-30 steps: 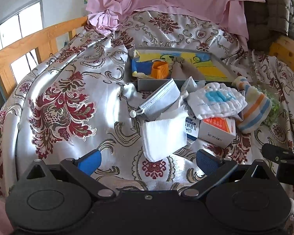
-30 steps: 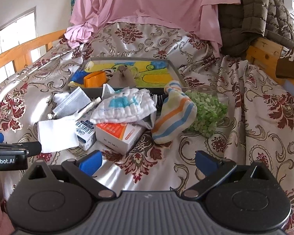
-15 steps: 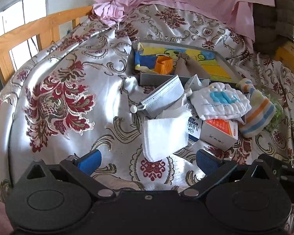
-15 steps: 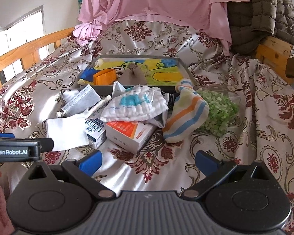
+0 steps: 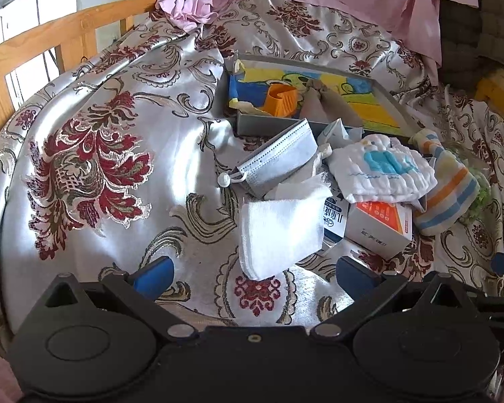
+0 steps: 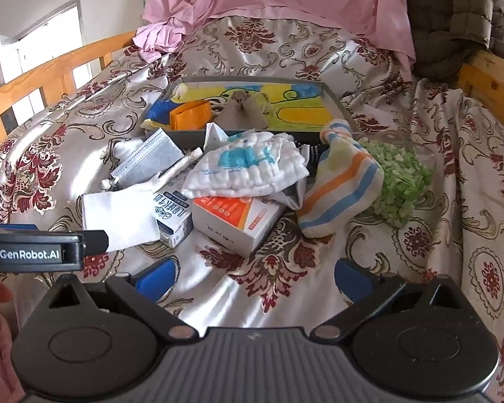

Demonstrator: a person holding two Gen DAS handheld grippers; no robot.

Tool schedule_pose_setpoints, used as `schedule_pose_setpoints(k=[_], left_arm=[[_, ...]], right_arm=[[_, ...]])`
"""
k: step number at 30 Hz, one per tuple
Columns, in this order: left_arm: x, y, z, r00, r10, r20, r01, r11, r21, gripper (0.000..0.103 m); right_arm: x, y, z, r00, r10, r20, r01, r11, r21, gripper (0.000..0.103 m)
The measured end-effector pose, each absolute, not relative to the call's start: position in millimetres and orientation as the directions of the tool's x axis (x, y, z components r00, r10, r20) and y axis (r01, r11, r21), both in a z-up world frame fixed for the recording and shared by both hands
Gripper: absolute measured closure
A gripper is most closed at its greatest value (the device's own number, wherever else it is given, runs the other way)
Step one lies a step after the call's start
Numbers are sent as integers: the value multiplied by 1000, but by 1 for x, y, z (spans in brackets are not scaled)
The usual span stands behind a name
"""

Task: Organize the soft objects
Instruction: 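Move both tools back over the remaining soft items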

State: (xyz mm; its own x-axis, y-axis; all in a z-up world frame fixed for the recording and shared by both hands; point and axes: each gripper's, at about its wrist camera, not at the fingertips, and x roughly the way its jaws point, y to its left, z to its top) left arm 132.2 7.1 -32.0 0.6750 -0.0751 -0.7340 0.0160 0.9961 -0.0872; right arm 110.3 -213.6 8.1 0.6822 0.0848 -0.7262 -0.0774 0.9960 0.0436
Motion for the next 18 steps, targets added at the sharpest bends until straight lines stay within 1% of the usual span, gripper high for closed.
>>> schedule_pose_setpoints(k=[3,10,18], left_arm=[[135,8,-33,676,-81,-733,14,995,-97,1],[144,10,-38,667,-96,-739,7,992,-123,1],[153,10,-44,666,-156,-729,24,982,-189,1]], right_arm=[[115,-212,11,691,84,-718,-91,995,29,0],[128,-208,17,725,65,-686,-139,989,-54,0],[147,-212,15,755,48,-654,-198,967,-157,0]])
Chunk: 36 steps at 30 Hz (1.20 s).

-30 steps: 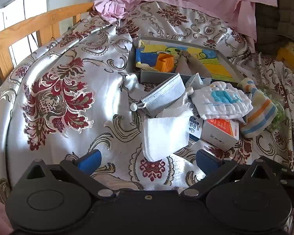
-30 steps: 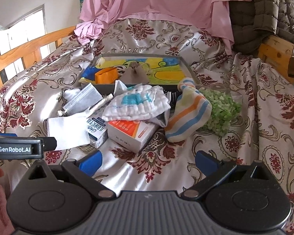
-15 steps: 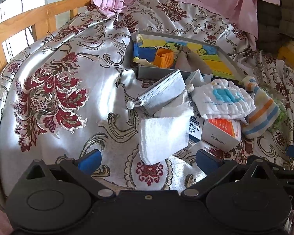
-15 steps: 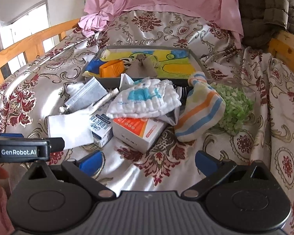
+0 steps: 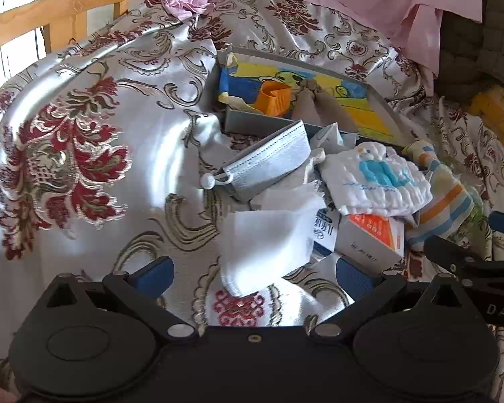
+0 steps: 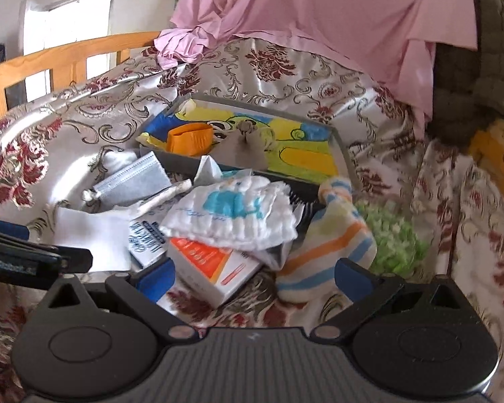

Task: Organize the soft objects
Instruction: 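Move both tools back over the remaining soft items, then grasp the white tissue with the left tool while the right grasps the baby cloth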

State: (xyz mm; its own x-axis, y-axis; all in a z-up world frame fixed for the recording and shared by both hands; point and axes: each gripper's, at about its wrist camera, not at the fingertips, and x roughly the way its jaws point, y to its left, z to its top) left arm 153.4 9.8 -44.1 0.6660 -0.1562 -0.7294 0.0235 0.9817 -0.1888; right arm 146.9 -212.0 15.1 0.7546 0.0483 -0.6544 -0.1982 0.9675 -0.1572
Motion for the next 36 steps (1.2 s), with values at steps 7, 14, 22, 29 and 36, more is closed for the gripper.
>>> schedule_pose_setpoints(k=[7,14,22,29,36], left_arm=[[160,0,-50,666,-167,-727,54,983,-176,1],[164,-10,-57,671,-155,-726,81,987,-135,1],[175,-17,-64,687,-157,-710,106,988,-116,15],[178,-18,-66,710,-161,-685,100,987,-129,45],[181,-13,-68,710,-221,-668,96,971,-219,65]], right_arm=[[170,-218,12,768,122,-629,-265,954,-138,0],[198,-213,2,751,188,-632,-309,947,-85,0],[218,-210,-6,735,268,-622,-377,925,-47,0],[232,-203,-15,738,307,-600,-422,905,-56,1],[243,-201,-26,744,286,-605,-411,909,-76,5]])
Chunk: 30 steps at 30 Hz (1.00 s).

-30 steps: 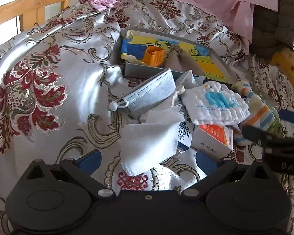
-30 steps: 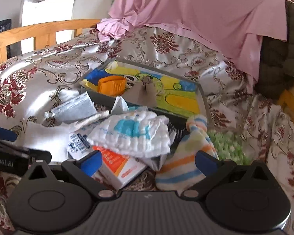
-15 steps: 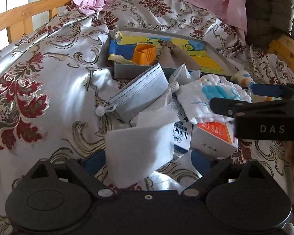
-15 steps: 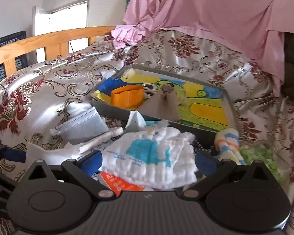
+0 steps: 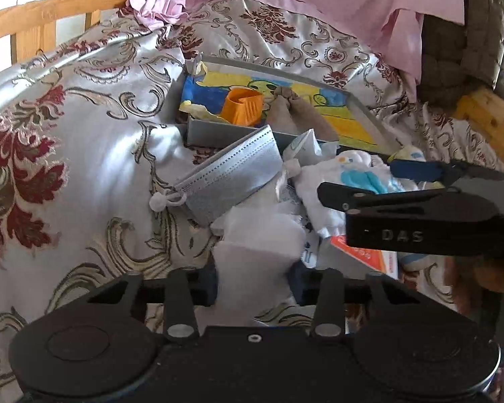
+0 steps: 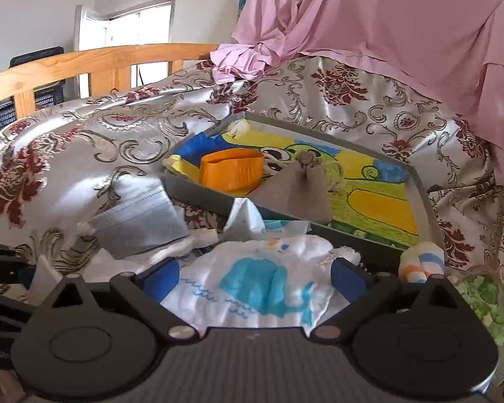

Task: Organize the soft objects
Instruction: 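Grasp the white tissue with the left tool while the right grasps the baby cloth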

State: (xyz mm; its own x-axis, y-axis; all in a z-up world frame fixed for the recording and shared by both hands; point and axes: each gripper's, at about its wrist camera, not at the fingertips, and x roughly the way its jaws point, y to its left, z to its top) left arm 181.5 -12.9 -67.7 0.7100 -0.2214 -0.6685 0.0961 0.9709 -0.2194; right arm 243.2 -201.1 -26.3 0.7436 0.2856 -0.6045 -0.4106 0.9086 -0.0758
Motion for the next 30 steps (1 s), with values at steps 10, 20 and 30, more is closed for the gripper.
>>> schedule_pose_setpoints(k=[10,20,30], left_arm=[[182,-5,-66,712,-267,-650,82,951,-299,83],[169,-14,-55,745,-308,-592,157,943,-294,89],[169,-5,-53,764,-293,-575,114,938,-326,89]], right_arm=[[243,-210,-30,693,322,-645,-413,911,12,32],[242,-214,-33,692,321,-647,-390,920,38,25],[236,-216,-30,672,360,-647,-403,911,88,54]])
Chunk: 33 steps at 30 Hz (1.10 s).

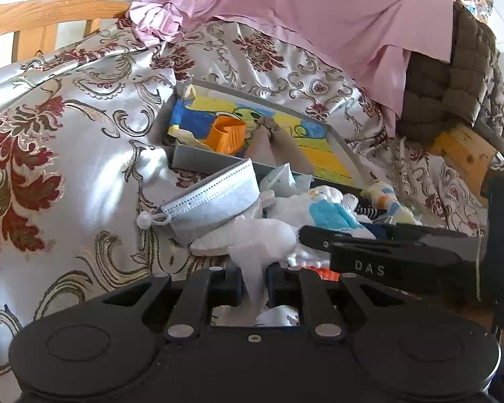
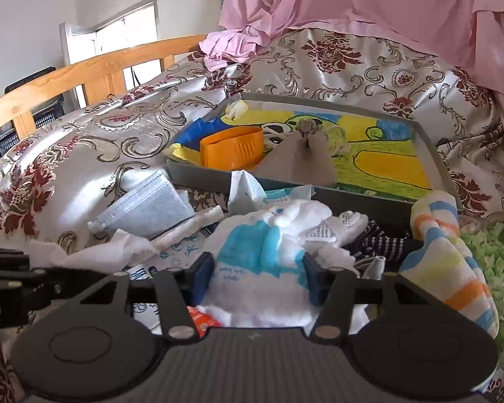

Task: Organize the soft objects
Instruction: 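Grasp the white tissue with the left tool while the right grasps the baby cloth, then lift the tissue and baby cloth and carry both over the painted tray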

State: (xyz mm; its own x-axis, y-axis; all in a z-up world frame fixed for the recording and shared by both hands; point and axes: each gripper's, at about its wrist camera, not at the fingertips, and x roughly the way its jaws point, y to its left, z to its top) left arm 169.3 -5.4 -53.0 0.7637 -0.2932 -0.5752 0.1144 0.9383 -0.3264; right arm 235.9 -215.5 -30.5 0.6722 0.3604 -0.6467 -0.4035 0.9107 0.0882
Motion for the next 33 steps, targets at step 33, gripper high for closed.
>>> schedule_pose_setpoints(k=[33], left_arm=[[153,6,-36,836,-246,-491,76,937,-340,88]], right_arm=[[141,-142,-24,905,165,-393,-393,678,-621,85]])
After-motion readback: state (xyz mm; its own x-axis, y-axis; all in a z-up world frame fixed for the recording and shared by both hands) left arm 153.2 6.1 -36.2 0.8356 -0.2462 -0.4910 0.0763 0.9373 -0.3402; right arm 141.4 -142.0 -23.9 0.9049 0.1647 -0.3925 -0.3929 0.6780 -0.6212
